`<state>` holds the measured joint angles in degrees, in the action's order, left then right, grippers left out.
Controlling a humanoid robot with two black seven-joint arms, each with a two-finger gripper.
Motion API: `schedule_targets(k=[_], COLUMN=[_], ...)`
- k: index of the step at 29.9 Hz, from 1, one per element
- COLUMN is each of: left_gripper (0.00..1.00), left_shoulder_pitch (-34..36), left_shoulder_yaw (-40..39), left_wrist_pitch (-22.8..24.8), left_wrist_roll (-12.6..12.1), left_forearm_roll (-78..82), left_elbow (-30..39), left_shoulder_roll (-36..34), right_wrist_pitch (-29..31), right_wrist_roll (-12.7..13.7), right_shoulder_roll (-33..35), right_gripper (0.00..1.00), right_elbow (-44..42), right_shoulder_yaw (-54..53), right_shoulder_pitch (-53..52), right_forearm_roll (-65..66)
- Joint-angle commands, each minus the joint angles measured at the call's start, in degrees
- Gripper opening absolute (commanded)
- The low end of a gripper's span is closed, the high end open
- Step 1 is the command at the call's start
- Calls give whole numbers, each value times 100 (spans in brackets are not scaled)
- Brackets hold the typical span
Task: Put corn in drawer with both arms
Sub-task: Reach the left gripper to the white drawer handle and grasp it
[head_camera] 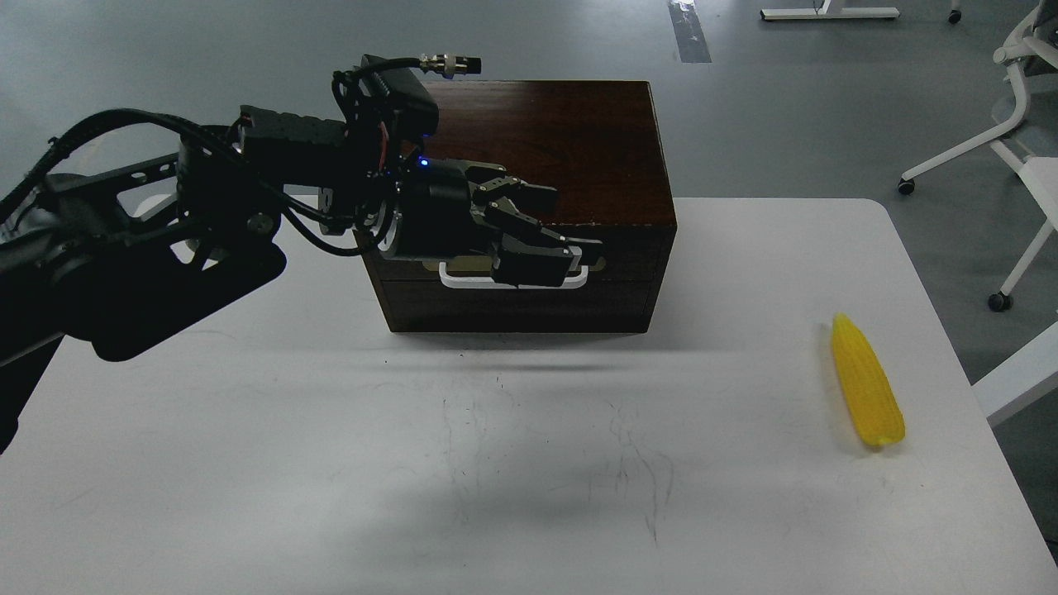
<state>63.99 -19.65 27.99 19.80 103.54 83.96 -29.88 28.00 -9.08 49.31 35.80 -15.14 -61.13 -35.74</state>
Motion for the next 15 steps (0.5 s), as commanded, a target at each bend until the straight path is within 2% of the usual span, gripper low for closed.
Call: schedule_targets(k=[1, 7, 15], left_gripper=[89, 88, 88], left_shoulder_pitch=[149, 343, 404], left_shoulder_yaw=[576, 1305, 1377], left_wrist_pitch=[1, 1, 1], left_wrist_roll=[6, -3, -3], left_forearm_roll=[360, 1281, 2146], left_elbow=[-11, -380, -468], left_shoulder_roll=[61, 255, 246], right_wrist_pitch=[0, 0, 0], right_wrist_roll=[-41, -120, -112], right_shoulder_roll=[-194, -300, -308], right_gripper=[100, 100, 100], right_elbow=[-109, -135, -671], right_shoulder_yaw=[-384, -754, -763], right_shoulder_pitch=[408, 698, 734], right_forearm_roll=[-12, 6, 15])
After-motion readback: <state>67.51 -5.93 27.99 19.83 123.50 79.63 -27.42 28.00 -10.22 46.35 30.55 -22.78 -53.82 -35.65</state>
